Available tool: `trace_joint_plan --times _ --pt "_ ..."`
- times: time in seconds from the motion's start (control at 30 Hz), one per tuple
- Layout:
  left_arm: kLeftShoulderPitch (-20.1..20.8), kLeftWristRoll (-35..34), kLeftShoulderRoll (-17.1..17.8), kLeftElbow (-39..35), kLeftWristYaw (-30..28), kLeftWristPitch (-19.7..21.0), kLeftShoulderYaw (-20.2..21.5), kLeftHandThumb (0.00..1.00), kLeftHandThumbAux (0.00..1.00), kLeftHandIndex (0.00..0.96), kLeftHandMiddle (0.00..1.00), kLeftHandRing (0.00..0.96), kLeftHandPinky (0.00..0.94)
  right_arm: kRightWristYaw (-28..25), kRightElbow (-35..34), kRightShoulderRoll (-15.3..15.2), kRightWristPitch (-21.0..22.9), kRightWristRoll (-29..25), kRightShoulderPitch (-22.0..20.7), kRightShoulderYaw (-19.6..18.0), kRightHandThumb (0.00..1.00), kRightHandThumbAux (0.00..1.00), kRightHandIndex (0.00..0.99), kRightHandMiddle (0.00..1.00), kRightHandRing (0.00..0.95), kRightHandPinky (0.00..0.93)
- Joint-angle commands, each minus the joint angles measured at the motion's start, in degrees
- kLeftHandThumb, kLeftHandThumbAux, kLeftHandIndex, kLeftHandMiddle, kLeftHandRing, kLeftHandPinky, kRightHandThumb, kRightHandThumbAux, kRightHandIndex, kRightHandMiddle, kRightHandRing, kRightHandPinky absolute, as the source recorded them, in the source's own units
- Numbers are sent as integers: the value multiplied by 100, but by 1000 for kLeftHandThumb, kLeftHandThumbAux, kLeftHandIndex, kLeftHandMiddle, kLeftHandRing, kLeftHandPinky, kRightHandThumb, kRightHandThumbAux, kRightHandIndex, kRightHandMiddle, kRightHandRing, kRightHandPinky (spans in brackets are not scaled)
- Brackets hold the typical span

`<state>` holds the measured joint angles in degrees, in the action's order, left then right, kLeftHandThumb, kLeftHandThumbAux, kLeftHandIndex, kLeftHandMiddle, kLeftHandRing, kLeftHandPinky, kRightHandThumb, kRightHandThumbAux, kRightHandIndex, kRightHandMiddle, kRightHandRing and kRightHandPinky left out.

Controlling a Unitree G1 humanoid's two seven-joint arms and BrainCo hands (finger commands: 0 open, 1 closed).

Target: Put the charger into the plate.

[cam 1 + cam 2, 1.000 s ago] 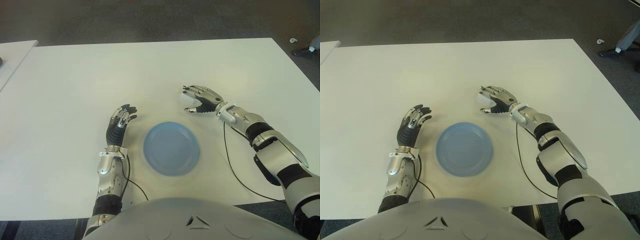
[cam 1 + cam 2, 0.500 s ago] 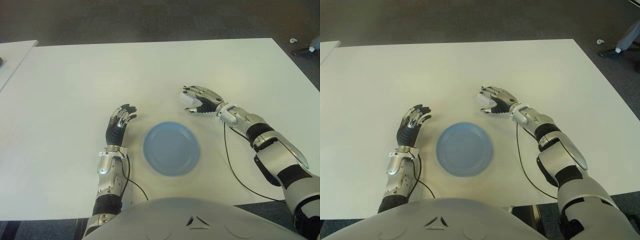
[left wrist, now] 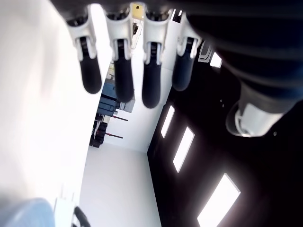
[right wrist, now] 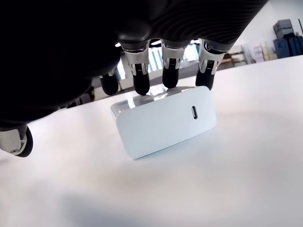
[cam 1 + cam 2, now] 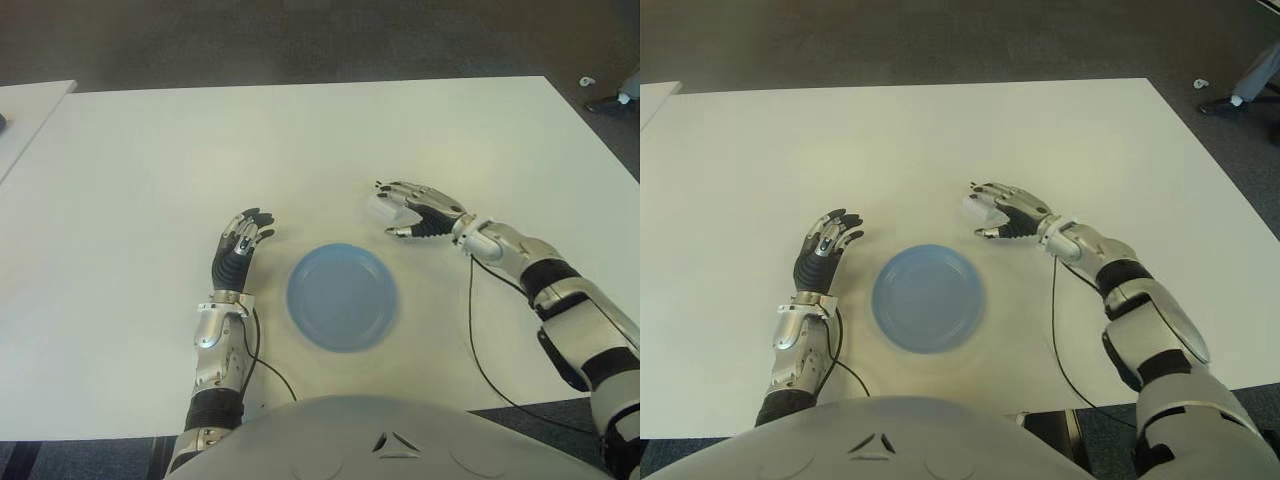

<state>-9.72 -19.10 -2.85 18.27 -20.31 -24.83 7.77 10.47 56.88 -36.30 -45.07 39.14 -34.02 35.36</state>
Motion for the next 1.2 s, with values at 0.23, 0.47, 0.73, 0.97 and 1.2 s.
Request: trace_joint_plan --times 0.23,0.47,0.73,0.97,1.2 --pt "-178 35 -6 137 35 231 1 0 508 278 329 298 292 -758 -1898 -1022 165 89 1463 -290 40 322 0 0 0 0" --pt "-172 108 -2 137 111 273 2 0 501 278 330 297 284 -1074 -2706 -1287 317 -37 1891 -681 43 317 0 0 0 0" --pt "-144 127 5 169 59 272 19 0 498 276 331 298 289 -1313 -3144 -1331 437 -85 2174 -993 37 312 0 0 0 0" --pt "-119 133 10 187 54 274 27 0 488 265 324 293 279 -1310 -3234 -1298 436 -16 2270 -1166 25 314 0 0 0 0" --pt "-123 131 32 173 43 298 33 0 487 261 325 293 282 -1117 -3264 -1259 408 146 2282 -1255 20 311 0 0 0 0"
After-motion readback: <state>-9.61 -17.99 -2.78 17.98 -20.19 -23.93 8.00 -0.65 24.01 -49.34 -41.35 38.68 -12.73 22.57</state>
